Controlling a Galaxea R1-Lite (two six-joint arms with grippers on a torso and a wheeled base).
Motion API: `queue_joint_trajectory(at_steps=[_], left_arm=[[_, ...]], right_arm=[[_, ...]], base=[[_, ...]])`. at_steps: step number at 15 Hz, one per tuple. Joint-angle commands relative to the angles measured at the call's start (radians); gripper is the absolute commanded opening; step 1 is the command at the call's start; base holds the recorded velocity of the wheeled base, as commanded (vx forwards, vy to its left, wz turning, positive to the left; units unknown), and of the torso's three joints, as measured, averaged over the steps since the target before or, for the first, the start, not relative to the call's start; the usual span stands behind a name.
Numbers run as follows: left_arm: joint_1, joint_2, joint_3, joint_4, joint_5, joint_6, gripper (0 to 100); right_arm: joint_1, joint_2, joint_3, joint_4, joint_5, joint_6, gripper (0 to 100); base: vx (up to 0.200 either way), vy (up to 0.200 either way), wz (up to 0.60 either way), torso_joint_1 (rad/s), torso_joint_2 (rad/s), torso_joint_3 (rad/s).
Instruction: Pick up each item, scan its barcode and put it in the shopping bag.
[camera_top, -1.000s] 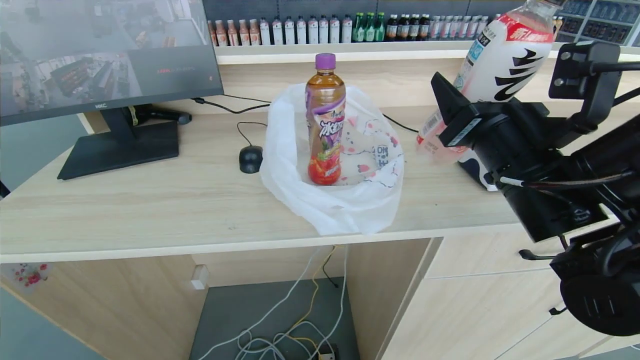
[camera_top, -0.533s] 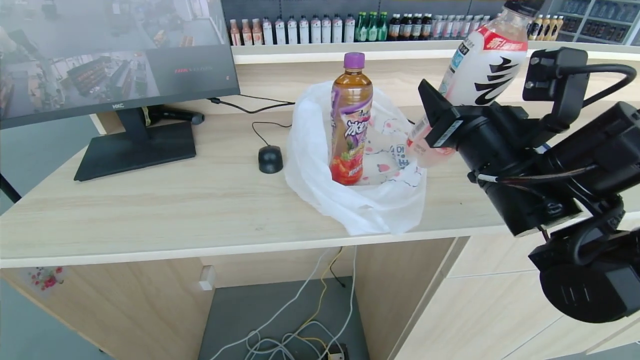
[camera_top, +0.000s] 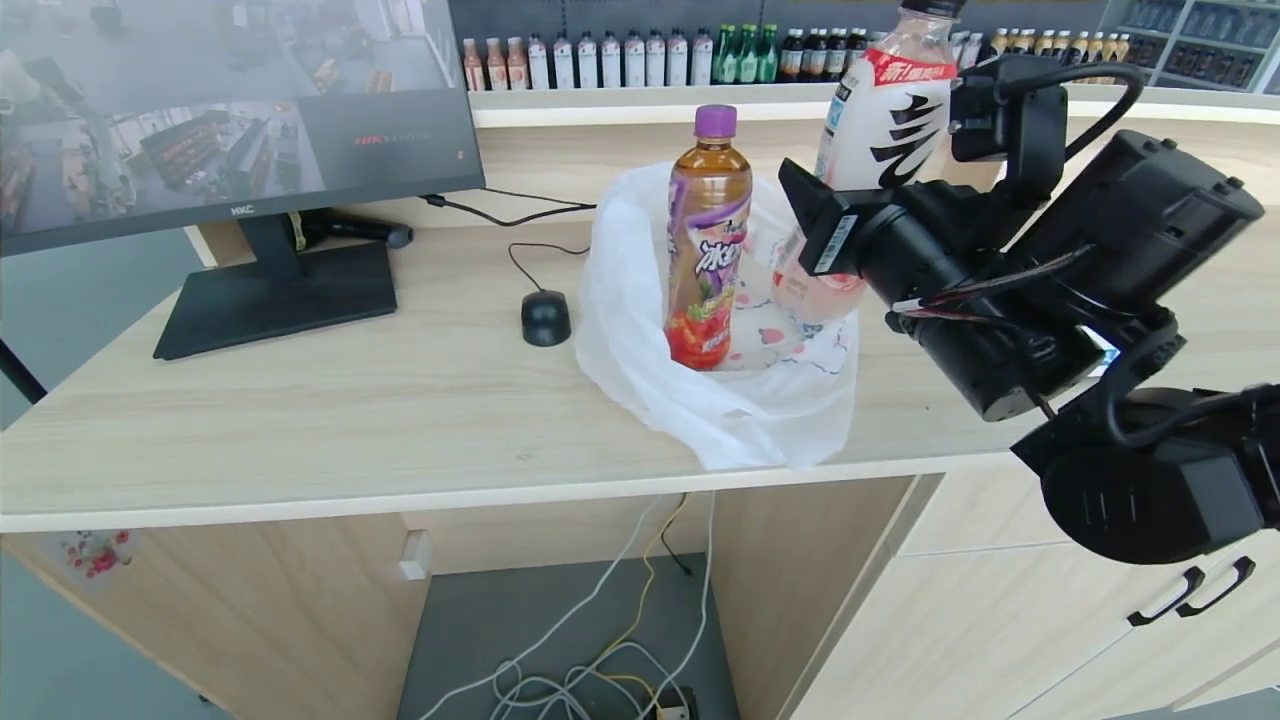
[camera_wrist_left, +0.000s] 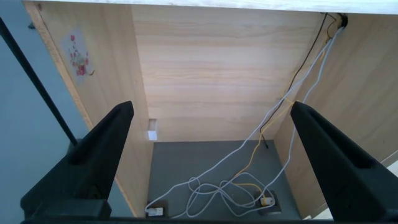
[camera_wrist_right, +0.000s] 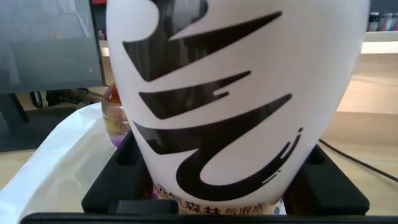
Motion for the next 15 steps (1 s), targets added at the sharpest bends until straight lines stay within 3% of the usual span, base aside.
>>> queue_joint_trajectory(at_steps=[1, 15], left_arm=[[0.000, 0.000, 0.000, 0.000, 0.000, 0.000, 100], [0.000, 0.000, 0.000, 0.000, 0.000, -0.002, 100]], right_arm=[[0.001, 0.031, -0.010, 0.003, -0.001, 0.000, 0], [-0.010, 0.198, -0.119, -0.003, 0.007, 0.000, 0]], base=[[0.000, 0.000, 0.00, 0.000, 0.00, 0.000], [0.000, 0.000, 0.00, 0.000, 0.00, 0.000]])
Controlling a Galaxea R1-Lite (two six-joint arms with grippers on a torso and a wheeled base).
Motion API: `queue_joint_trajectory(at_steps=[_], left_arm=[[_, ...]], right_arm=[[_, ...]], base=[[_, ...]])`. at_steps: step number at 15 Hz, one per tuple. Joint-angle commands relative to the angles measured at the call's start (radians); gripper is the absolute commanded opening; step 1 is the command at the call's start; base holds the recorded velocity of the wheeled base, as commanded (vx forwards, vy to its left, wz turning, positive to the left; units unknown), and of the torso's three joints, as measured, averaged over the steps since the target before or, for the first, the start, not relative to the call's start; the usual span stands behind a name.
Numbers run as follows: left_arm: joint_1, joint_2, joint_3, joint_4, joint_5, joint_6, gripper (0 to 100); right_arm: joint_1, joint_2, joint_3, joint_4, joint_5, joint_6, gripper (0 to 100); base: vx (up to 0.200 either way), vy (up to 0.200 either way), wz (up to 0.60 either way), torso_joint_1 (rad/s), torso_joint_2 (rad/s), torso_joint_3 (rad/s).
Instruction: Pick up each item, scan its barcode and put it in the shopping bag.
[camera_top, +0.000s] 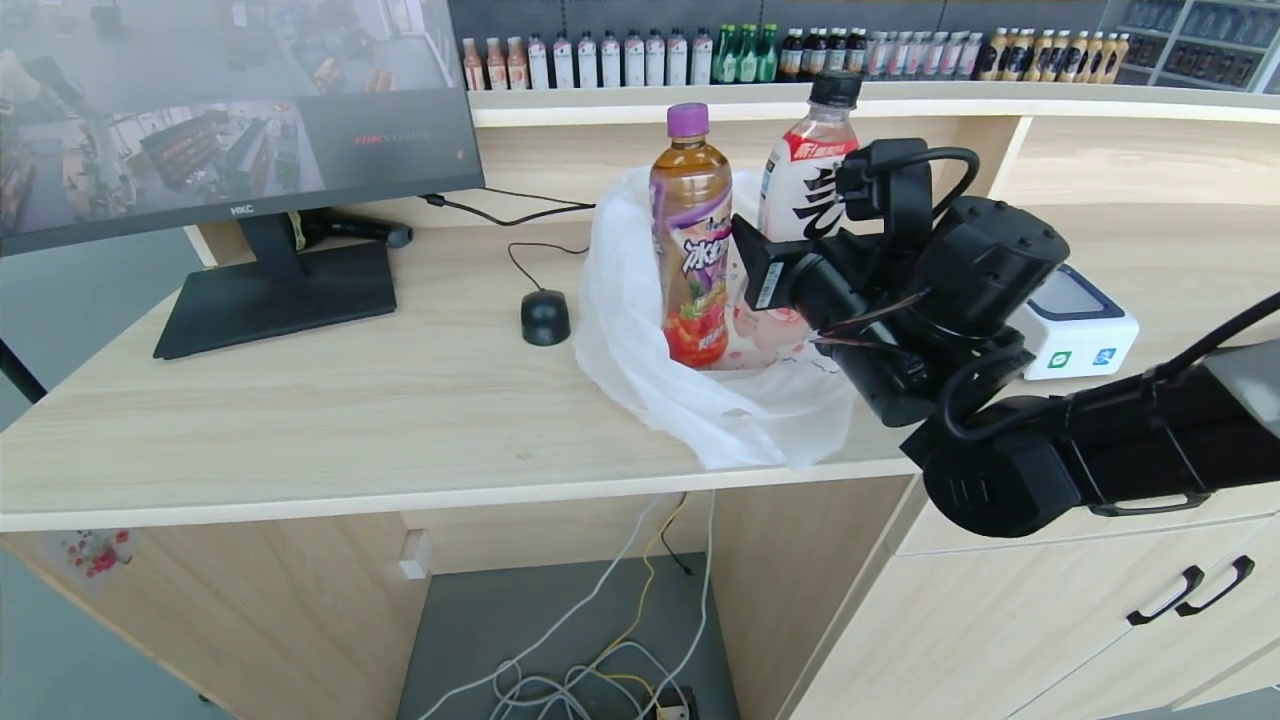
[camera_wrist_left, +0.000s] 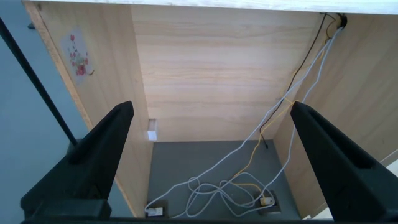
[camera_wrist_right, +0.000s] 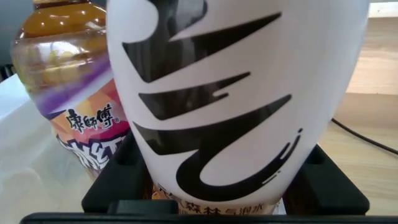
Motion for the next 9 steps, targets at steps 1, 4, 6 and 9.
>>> queue_joint_trajectory(at_steps=[1, 4, 6, 9], left_arm=[[0.000, 0.000, 0.000, 0.000, 0.000, 0.000, 100], [0.000, 0.000, 0.000, 0.000, 0.000, 0.000, 100], [0.000, 0.000, 0.000, 0.000, 0.000, 0.000, 100], [0.000, 0.000, 0.000, 0.000, 0.000, 0.000, 100]], right_arm=[[0.000, 0.019, -0.002, -0.001, 0.001, -0.001, 0], [-0.017, 0.019, 0.010, -0.016, -0.001, -0.002, 0], [-0.026, 0.019, 0.052, -0.046, 0.001, -0.002, 0], [-0.026, 0.021, 0.095, -0.082, 0.001, -0.007, 0]], base=[[0.000, 0.000, 0.00, 0.000, 0.00, 0.000], [0.000, 0.000, 0.00, 0.000, 0.00, 0.000], [0.000, 0.000, 0.00, 0.000, 0.00, 0.000], [0.000, 0.000, 0.00, 0.000, 0.00, 0.000]])
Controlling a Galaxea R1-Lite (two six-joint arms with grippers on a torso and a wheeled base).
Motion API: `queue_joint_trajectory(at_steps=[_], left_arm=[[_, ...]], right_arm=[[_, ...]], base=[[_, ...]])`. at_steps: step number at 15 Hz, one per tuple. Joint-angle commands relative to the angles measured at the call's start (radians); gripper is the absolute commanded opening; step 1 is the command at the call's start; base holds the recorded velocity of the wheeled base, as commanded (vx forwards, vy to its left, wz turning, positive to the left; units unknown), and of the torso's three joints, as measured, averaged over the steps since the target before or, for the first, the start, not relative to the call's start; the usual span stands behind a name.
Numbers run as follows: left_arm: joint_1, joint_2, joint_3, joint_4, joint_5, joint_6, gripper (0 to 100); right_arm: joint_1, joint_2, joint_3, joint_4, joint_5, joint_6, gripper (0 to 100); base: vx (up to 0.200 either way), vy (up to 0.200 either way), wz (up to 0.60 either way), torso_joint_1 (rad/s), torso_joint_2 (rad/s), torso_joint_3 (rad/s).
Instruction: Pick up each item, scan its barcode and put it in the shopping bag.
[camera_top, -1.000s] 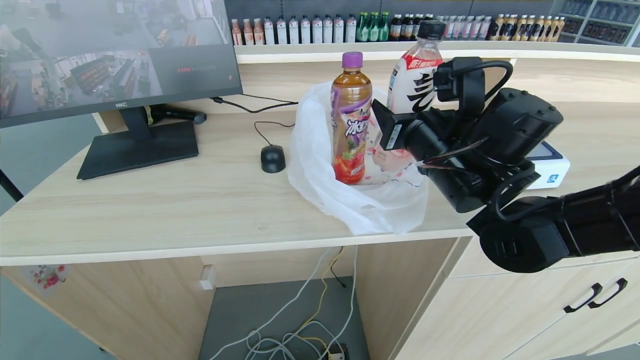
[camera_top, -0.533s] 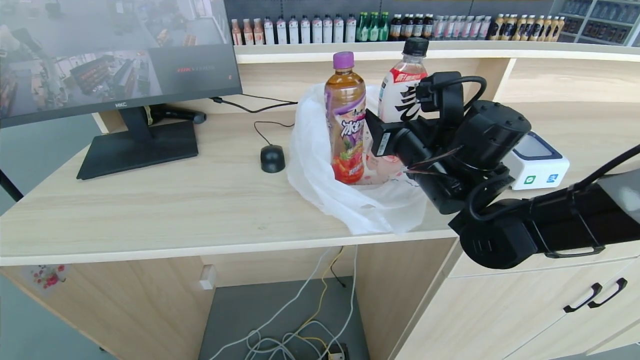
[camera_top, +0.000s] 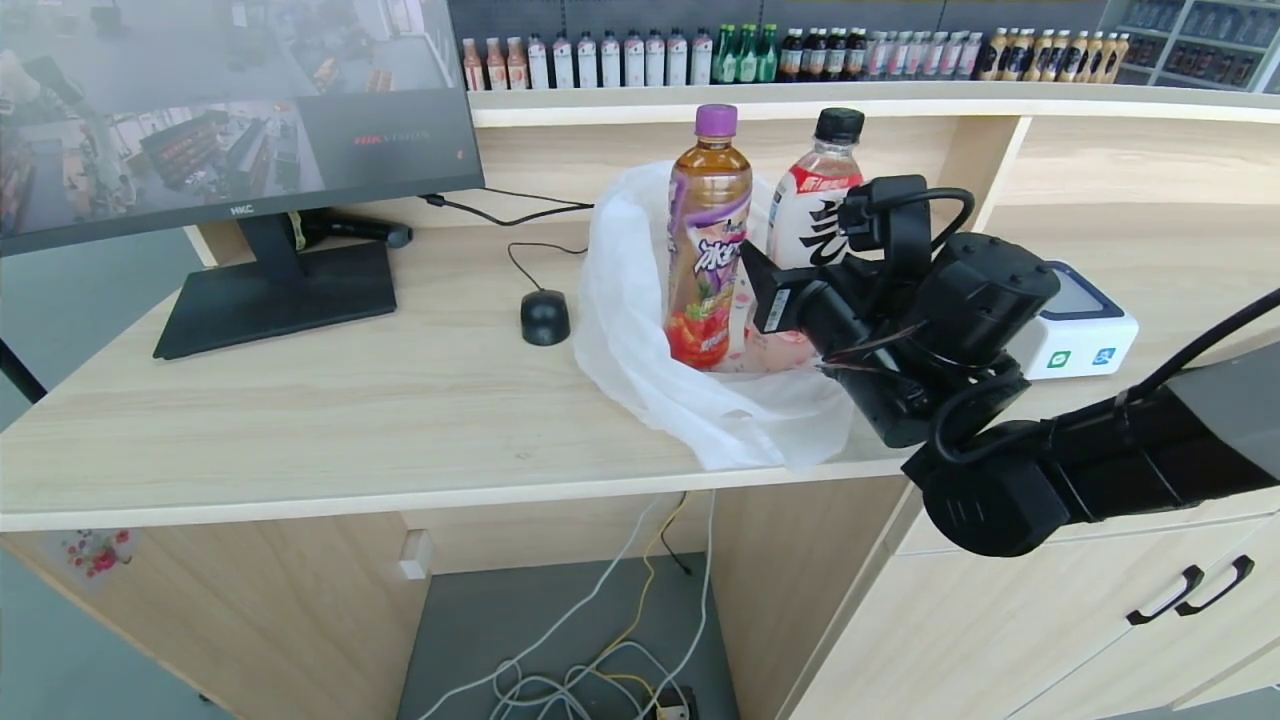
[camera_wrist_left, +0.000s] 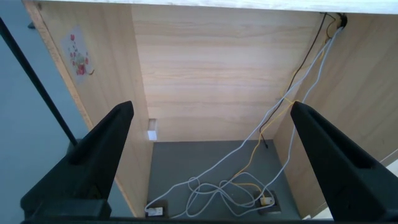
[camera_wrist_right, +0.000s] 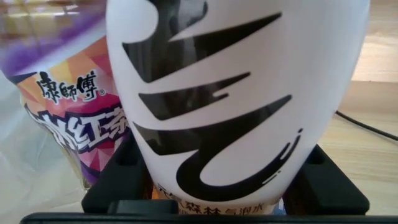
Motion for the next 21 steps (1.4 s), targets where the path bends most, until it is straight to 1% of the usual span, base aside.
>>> queue_joint_trajectory(at_steps=[1, 4, 6, 21], left_arm=[[0.000, 0.000, 0.000, 0.000, 0.000, 0.000, 100], [0.000, 0.000, 0.000, 0.000, 0.000, 0.000, 100], [0.000, 0.000, 0.000, 0.000, 0.000, 0.000, 100], [0.000, 0.000, 0.000, 0.000, 0.000, 0.001, 100]], right_arm=[[0.001, 0.001, 0.034, -0.016, 0.000, -0.001, 0], [0.001, 0.001, 0.086, -0.053, 0.000, -0.001, 0], [0.001, 0.001, 0.099, -0.061, 0.000, -0.001, 0], [0.001, 0.004, 0.099, -0.059, 0.000, 0.005, 0]], base=[[0.000, 0.000, 0.00, 0.000, 0.00, 0.000], [0.000, 0.000, 0.00, 0.000, 0.00, 0.000], [0.000, 0.000, 0.00, 0.000, 0.00, 0.000], [0.000, 0.000, 0.00, 0.000, 0.00, 0.000]])
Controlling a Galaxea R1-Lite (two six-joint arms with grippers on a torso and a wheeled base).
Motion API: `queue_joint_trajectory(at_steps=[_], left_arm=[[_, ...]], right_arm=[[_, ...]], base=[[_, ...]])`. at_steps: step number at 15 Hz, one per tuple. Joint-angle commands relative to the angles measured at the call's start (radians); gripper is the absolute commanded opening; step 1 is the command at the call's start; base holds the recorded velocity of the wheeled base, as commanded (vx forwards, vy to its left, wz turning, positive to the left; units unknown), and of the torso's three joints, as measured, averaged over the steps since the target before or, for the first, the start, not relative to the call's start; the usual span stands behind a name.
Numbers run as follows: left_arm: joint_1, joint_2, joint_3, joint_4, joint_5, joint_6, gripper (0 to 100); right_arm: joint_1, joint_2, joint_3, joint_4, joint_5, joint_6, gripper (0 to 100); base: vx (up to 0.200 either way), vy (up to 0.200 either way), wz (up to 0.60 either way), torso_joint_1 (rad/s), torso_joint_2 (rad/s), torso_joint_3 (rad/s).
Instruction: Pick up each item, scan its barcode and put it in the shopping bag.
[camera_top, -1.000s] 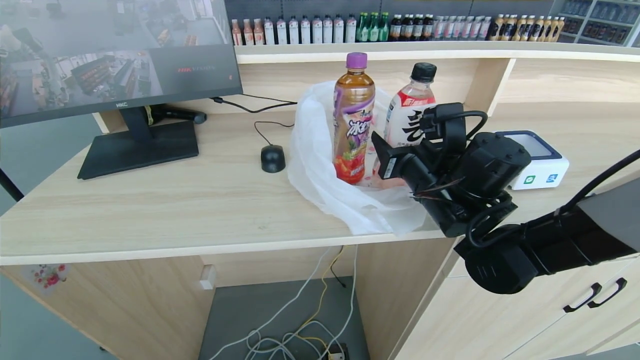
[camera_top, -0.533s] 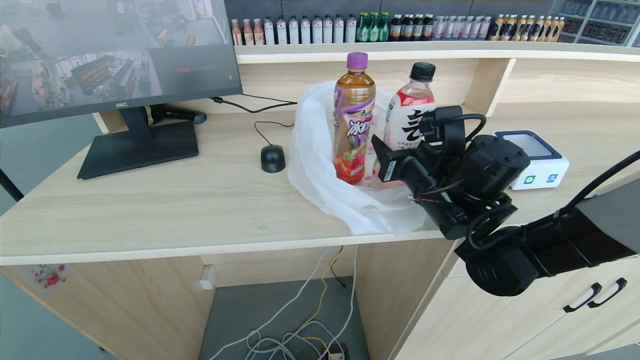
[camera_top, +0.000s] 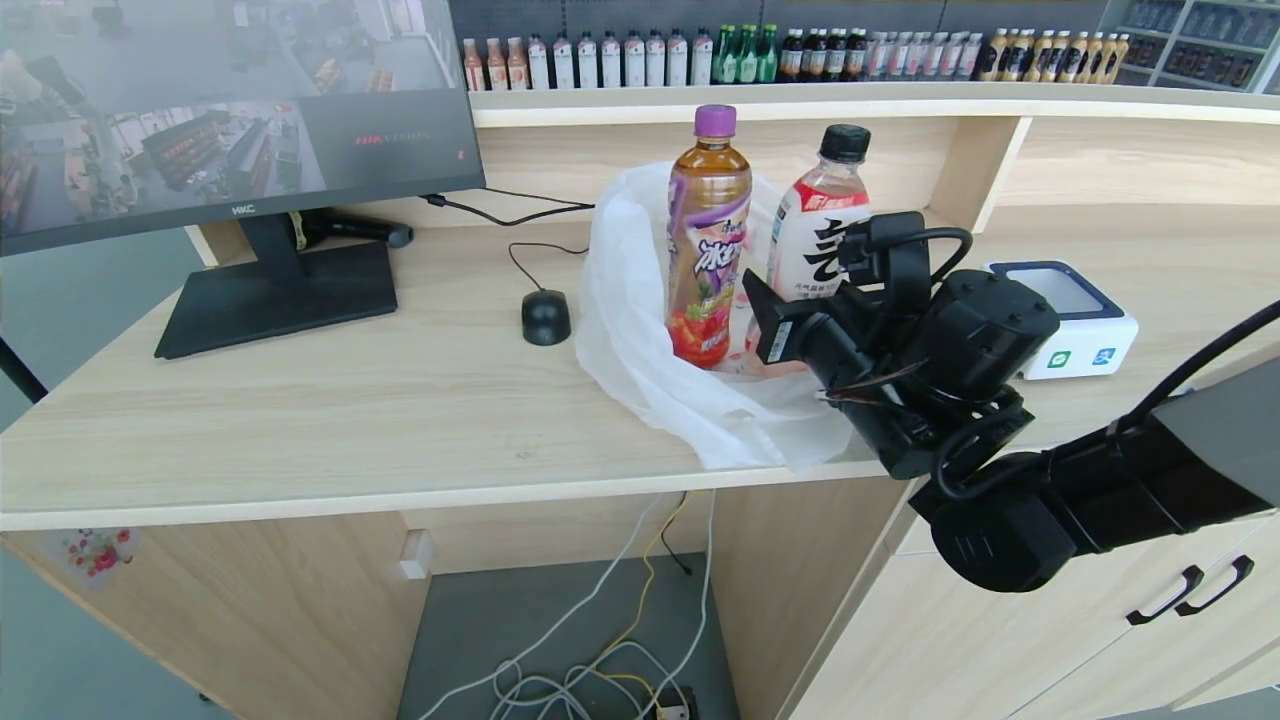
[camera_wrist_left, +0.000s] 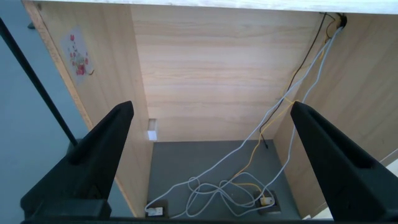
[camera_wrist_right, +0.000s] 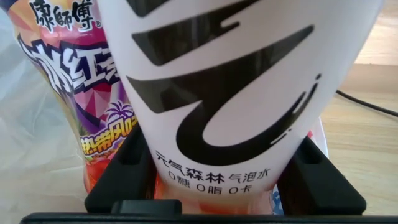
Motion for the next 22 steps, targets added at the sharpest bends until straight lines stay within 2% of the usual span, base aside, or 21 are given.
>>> queue_joint_trajectory(at_steps=[1, 5, 6, 17, 22], left_arm=[[0.000, 0.000, 0.000, 0.000, 0.000, 0.000, 100], [0.000, 0.000, 0.000, 0.000, 0.000, -0.001, 100], [0.000, 0.000, 0.000, 0.000, 0.000, -0.001, 100], [0.000, 0.000, 0.000, 0.000, 0.000, 0.000, 100], [0.000, 0.000, 0.000, 0.000, 0.000, 0.000, 100]], right_arm=[[0.000, 0.000, 0.001, -0.001, 0.000, -0.002, 0], [0.000, -0.005, -0.006, -0.002, -0.002, -0.003, 0], [0.000, -0.005, 0.001, -0.007, -0.006, -0.003, 100], [0.000, -0.031, 0.010, -0.024, -0.008, -0.003, 100], [0.013, -0.155, 0.144, -0.024, -0.009, -0.011, 100]], base=[[0.000, 0.000, 0.00, 0.000, 0.00, 0.000], [0.000, 0.000, 0.00, 0.000, 0.00, 0.000], [0.000, 0.000, 0.00, 0.000, 0.00, 0.000], [0.000, 0.000, 0.00, 0.000, 0.00, 0.000], [0.000, 0.000, 0.00, 0.000, 0.00, 0.000]])
